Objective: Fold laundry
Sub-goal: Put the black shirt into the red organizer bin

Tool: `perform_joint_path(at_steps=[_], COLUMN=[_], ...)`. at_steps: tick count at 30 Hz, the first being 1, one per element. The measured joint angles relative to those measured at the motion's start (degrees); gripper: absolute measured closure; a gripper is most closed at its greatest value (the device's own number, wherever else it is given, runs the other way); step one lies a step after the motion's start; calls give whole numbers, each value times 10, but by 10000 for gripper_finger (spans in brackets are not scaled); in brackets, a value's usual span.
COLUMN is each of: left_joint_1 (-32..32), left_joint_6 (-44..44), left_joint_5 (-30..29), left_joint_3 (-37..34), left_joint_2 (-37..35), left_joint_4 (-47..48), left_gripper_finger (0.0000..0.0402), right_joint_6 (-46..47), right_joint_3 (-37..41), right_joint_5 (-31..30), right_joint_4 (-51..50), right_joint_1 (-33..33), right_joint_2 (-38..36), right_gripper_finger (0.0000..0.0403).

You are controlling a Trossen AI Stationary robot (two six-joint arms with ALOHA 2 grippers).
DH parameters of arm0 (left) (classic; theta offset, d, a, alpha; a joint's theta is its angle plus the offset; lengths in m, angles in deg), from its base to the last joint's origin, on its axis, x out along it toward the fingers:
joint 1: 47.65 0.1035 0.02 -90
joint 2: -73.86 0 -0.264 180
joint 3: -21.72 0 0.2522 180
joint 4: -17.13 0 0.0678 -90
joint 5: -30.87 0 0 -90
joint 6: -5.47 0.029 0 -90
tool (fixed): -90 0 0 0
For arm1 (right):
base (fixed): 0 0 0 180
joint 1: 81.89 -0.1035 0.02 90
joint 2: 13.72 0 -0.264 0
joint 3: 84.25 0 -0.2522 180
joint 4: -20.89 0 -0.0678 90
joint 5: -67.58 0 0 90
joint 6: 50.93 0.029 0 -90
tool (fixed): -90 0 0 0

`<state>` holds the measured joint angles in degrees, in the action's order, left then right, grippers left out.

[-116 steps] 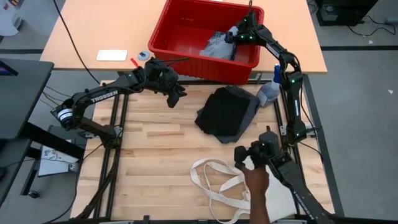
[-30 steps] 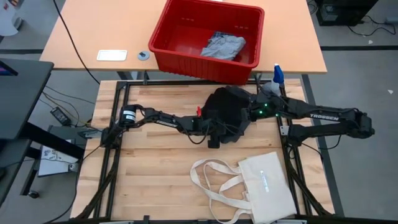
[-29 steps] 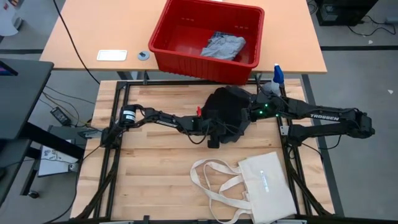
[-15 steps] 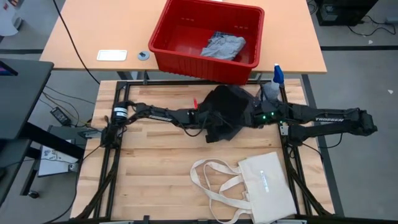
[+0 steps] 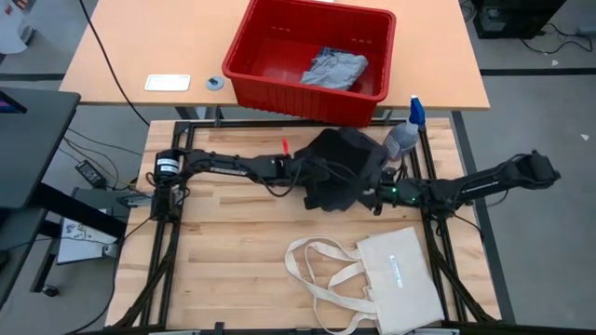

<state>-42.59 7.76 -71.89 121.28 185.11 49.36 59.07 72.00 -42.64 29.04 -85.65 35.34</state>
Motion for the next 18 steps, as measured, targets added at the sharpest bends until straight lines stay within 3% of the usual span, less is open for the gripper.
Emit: perform_joint_path(at_steps=[4,10,18], left_joint_1=[-8,-29,-41], left_joint_6=[-4,35,59], left_joint_5=[16,34,46], left_joint_3=[1,1,1], left_joint_2=[-4,-4,-4], left_joint_4=[-15,-55,-90], left_gripper_finger=[390,390,390], right_joint_6=[57,127,135], right_joint_3=[9,9,-8], right_joint_5=[-84,-98,-103], right_joint_4=[15,58,206], right_joint_1=[-13,7,40], right_joint_2=[28,114,254], right_gripper_finger=[44,15,43])
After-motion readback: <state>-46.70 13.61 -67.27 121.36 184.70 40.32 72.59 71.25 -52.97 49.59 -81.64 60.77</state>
